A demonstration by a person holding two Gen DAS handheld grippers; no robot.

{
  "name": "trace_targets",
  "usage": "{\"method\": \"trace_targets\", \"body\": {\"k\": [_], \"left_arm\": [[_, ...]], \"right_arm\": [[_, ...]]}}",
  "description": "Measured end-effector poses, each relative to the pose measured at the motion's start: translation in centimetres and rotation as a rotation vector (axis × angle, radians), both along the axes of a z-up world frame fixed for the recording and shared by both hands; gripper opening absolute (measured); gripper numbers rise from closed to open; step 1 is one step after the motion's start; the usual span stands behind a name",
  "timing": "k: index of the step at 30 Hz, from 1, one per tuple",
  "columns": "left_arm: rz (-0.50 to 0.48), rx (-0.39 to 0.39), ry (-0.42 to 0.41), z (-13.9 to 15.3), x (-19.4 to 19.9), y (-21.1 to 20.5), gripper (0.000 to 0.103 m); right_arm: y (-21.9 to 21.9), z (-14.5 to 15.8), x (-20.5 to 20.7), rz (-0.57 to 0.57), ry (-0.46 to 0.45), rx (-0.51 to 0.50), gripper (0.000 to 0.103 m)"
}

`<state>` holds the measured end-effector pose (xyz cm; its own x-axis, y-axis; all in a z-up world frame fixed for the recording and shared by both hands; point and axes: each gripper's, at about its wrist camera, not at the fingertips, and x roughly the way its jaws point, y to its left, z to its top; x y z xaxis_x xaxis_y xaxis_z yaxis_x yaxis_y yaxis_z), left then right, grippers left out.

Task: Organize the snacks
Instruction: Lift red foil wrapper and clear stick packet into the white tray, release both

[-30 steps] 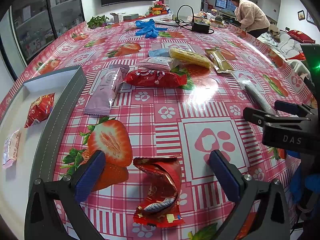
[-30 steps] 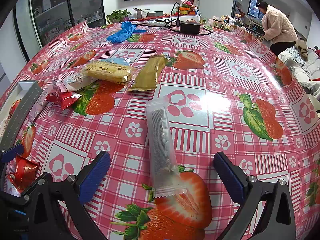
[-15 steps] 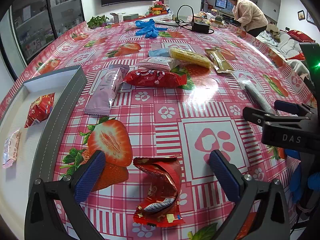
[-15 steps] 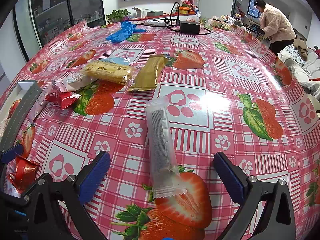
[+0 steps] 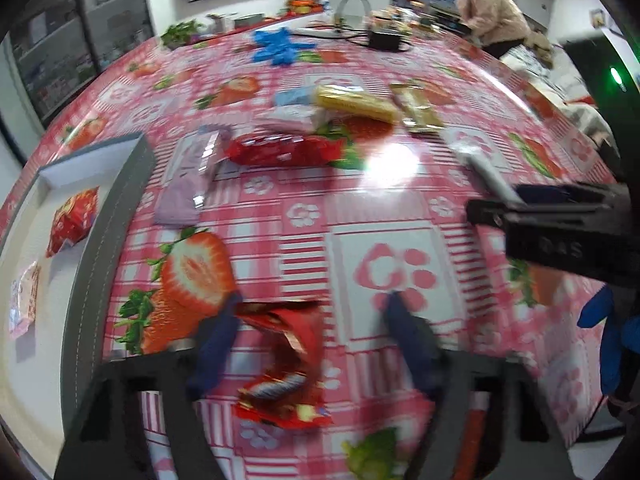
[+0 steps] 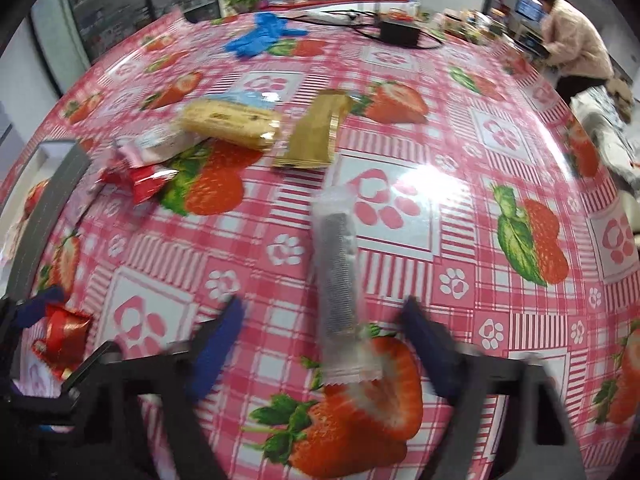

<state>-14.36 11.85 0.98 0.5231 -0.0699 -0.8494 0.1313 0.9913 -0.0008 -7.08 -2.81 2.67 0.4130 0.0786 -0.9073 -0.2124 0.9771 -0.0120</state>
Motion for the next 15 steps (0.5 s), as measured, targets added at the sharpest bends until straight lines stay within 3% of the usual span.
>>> {"method": "trace_targets", "body": {"k": [1,2,5,10,15], "left_arm": [[-0.022,-0.001,0.005,0.2,-0.1,-0.4,0.028],[-0.041,-0.012,0.018,0.3,-0.2,-0.7,0.029],[-0.060,-0.096,0.049,1.0,-0.7,-0.5,0.029],[-0.075,-0.110,-0.008,4.1,-2.1,-0.1,0.029],[-0.062,-0.136,-0.045,7.0,-2.6,1.7,0.029]], "right_arm": [[0.3,0.3,-0.1,0.014,0.006,-0.001,0.031],[0.3,0.4,-0.2,0.019,0.020,0.011,0.022],[-0.3,0.7,-1.1,0.028,0.061,0.110,0.022],[-1.9,2.7,-2.8,0.006,0.062,0.249,0.022],[-2.5,4.5,-3.5,-0.004,0.042,0.309,0.022]]}}
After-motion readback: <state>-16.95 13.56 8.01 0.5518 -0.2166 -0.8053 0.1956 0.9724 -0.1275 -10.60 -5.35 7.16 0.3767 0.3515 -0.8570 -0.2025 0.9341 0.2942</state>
